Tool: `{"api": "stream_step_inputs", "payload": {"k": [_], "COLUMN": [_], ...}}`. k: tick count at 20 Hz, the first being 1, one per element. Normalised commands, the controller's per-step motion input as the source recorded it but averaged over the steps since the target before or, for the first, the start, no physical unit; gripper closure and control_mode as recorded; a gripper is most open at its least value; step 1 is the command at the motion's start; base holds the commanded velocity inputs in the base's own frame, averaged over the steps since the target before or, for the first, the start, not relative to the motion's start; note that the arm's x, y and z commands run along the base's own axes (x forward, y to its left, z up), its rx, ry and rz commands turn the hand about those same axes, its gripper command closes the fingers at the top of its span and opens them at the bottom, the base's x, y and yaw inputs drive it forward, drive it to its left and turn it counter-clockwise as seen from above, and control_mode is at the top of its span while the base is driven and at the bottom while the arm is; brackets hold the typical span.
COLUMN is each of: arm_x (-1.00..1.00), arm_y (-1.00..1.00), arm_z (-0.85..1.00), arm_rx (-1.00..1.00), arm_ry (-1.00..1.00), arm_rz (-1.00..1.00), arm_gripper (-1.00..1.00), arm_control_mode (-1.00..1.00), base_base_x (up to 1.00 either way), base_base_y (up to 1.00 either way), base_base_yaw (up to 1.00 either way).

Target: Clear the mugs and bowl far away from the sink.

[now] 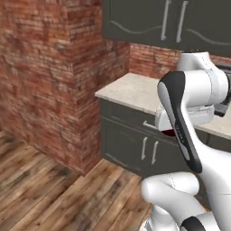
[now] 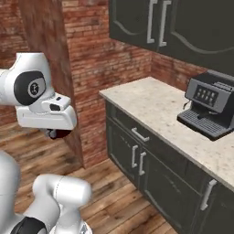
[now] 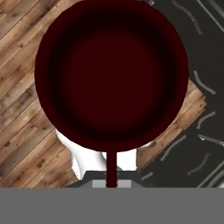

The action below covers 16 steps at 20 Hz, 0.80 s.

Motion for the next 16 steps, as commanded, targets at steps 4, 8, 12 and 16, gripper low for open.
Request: {"api": "stream_step_inputs", "payload": {"k": [4,8,12,16], "arm_x": [0.00,0.00,0.00,0.00], "arm_y": [0.00,0.00,0.00,0.00], "arm_z": [0.00,0.00,0.00,0.00], "arm_rx": [0.00,0.00,0.00,0.00], "arm_ry": [0.00,0.00,0.00,0.00], "arm_rz": [0.00,0.00,0.00,0.00], "arm_gripper": [1.00,1.00,1.00,1.00], "arm_control_mode": [1.00,1.00,1.00,1.00], "base_base_x": [0.84,0.96,0.78,0.87], "base_base_y": [0.50,0.94,0.81,0.32], "base_base_yaw": [-0.56,-0.50,-0.27,-0.17]}}
